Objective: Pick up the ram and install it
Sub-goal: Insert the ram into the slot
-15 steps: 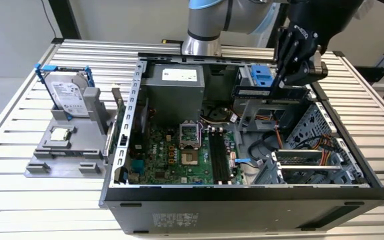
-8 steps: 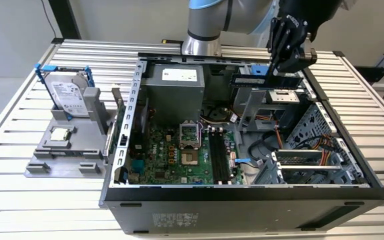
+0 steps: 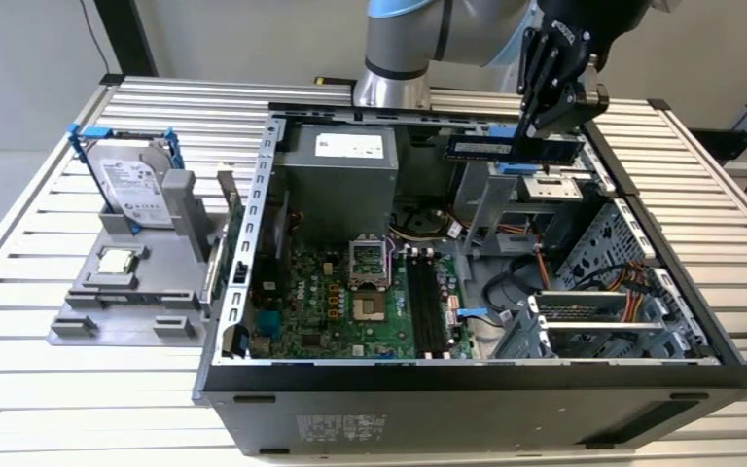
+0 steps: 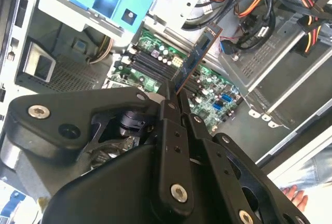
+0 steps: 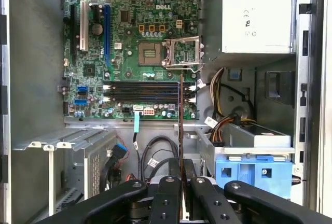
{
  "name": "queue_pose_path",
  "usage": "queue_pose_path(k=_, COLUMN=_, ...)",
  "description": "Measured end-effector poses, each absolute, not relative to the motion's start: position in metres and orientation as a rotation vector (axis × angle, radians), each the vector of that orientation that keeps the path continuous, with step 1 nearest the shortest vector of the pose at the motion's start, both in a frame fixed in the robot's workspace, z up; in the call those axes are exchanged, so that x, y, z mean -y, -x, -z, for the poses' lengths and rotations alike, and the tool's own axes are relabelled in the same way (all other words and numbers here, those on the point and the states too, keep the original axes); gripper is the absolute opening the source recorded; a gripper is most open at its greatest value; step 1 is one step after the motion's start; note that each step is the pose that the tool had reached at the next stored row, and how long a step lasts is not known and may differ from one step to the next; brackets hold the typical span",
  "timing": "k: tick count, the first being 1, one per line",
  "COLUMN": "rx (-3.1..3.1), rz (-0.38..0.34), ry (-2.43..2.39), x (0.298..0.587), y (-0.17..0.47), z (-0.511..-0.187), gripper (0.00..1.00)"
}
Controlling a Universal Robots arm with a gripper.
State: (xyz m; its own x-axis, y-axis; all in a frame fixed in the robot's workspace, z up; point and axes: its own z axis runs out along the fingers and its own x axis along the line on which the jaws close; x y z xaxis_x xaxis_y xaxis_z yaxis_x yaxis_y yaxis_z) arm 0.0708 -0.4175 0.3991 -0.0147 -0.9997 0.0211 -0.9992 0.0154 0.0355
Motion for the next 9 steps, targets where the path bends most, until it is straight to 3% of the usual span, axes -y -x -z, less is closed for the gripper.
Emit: queue_pose_path(k=9, rx=2.210, rz=0.016, ry=-2.177, x=0.4176, y=-0.0708, z=-0.3990, gripper=0.00)
